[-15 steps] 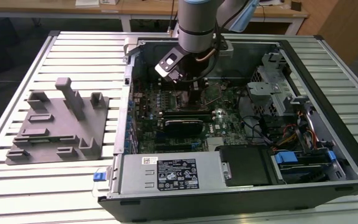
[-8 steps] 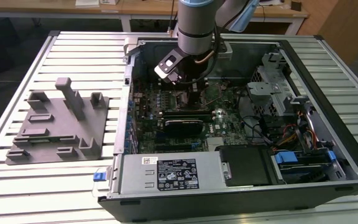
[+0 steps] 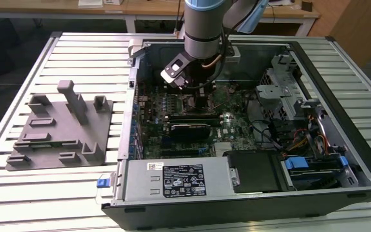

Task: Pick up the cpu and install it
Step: 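Place the cpu into insertion slot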

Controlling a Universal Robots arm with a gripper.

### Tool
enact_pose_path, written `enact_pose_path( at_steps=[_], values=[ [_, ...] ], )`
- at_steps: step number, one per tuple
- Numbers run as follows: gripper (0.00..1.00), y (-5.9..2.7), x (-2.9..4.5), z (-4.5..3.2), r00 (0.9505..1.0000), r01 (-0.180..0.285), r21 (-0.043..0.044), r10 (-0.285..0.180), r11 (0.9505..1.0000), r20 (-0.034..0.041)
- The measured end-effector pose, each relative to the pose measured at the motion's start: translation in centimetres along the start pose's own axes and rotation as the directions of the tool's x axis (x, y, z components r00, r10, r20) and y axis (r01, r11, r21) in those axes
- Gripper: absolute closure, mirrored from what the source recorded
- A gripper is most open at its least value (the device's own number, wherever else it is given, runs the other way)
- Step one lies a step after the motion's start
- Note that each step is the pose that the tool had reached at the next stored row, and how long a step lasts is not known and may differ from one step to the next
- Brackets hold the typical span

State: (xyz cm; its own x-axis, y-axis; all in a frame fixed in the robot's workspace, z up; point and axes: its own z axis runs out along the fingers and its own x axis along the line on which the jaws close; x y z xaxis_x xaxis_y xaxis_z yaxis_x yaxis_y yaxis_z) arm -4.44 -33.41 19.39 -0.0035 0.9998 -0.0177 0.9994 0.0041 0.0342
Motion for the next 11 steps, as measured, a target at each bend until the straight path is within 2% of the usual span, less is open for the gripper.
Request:
enact_pose_path(
  at_steps=[11],
  values=[
    [0.46,-0.02,0.10,0.46,1.0000,0.000,0.0003,0.000,1.0000,0.0005]
  ],
)
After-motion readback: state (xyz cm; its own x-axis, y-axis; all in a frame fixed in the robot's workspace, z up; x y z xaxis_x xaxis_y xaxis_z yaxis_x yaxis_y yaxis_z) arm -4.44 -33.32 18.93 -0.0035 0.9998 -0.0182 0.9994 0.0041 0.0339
